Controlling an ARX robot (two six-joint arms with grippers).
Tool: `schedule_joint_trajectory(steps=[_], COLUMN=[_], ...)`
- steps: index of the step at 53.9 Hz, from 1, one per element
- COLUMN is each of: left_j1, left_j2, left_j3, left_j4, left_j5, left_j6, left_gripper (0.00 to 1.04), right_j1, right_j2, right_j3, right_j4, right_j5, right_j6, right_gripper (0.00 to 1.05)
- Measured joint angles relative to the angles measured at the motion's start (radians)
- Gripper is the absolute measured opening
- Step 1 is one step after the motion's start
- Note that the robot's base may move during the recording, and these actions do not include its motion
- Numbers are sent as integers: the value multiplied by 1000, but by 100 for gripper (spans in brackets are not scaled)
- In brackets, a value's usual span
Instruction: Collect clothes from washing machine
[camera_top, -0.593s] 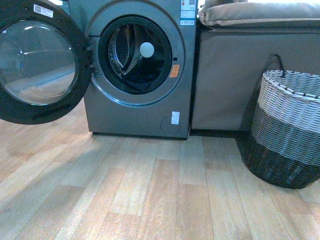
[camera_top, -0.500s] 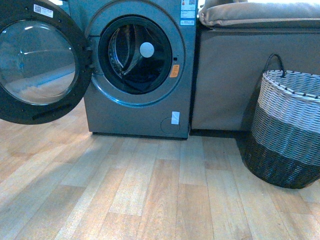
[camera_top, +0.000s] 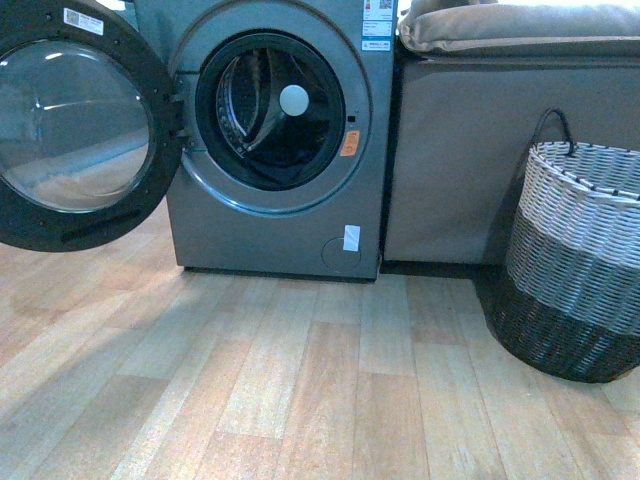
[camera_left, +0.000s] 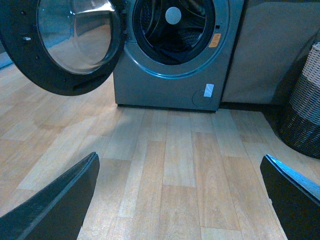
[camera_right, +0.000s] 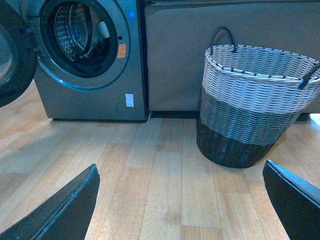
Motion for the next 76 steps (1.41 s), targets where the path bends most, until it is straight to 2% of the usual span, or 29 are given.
schedule_joint_trajectory(steps=[76], left_j1=[0], left_j2=[0], left_j3=[0], left_j4=[0], left_j5=[0], left_j6=[0], left_gripper=[98], right_j1=[-2], right_j2=[1], right_j3=[0], right_j4=[0], right_j5=[2], right_j6=[0], right_gripper=[97])
